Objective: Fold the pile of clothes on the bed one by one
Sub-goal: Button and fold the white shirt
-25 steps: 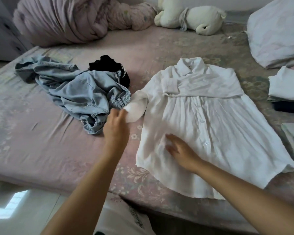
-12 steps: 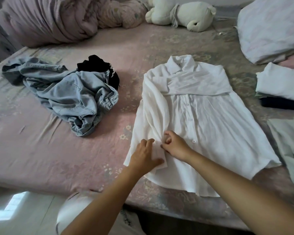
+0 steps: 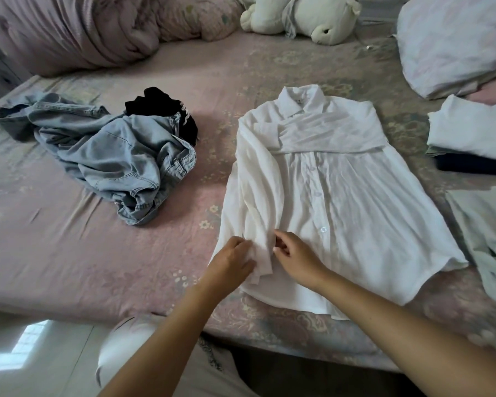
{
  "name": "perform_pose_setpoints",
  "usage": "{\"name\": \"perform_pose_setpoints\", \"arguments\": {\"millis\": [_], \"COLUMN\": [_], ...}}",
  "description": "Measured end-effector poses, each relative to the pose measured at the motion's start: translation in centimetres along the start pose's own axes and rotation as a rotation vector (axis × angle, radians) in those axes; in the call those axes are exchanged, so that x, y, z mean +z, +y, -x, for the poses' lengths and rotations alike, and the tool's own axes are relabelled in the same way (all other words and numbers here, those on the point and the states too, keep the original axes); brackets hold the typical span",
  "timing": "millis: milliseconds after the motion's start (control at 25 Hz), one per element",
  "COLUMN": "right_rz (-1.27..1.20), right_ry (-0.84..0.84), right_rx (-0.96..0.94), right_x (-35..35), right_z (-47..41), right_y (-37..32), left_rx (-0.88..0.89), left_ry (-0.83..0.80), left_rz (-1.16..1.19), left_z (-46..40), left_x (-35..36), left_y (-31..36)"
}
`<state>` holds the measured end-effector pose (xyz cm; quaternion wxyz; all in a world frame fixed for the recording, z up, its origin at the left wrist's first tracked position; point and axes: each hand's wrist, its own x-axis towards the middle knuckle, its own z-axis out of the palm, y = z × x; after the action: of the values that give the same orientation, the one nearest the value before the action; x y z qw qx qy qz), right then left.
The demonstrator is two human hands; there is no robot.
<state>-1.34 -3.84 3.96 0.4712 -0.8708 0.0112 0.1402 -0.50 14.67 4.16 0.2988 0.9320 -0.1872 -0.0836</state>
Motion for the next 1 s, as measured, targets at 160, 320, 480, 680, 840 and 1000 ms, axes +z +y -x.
{"name": "perform_pose_setpoints", "arguments": {"millis": [160, 320, 480, 680, 840, 1000], "right_rz": [0.145, 0.037, -0.069, 0.563, 0.944, 0.922], "right_ry": [-0.003, 0.079, 0.028, 0.028, -0.109, -0.1], "right_rx": [-0.062, -0.072, 0.026, -0.096, -0.034, -0.118], "right_x": [1.2, 2.0, 2.1, 0.2, 1.8, 6.9], "right_z": [-0.2, -1.0, -0.8, 0.3, 1.0, 1.7], "right_y": [0.7, 0.6, 0.0, 0.1, 0.3, -1.8], "left_rx": [0.033, -0.016, -0.061, -0.647, -0.791, -0.745], "left_ry": [-0.049, -0.084, 0.157, 0.504, 0.844, 0.907], "left_rz": [0.043, 0.03, 0.191, 0.795, 0.955, 0.817], "left_z": [0.2, 0.4, -0.3, -1.2, -3.7, -5.6], "left_x": [0.4, 1.1, 2.1, -4.6, -13.9, -20.1], "left_y": [-0.4, 0.2, 0.1, -0.3, -3.3, -5.6]}}
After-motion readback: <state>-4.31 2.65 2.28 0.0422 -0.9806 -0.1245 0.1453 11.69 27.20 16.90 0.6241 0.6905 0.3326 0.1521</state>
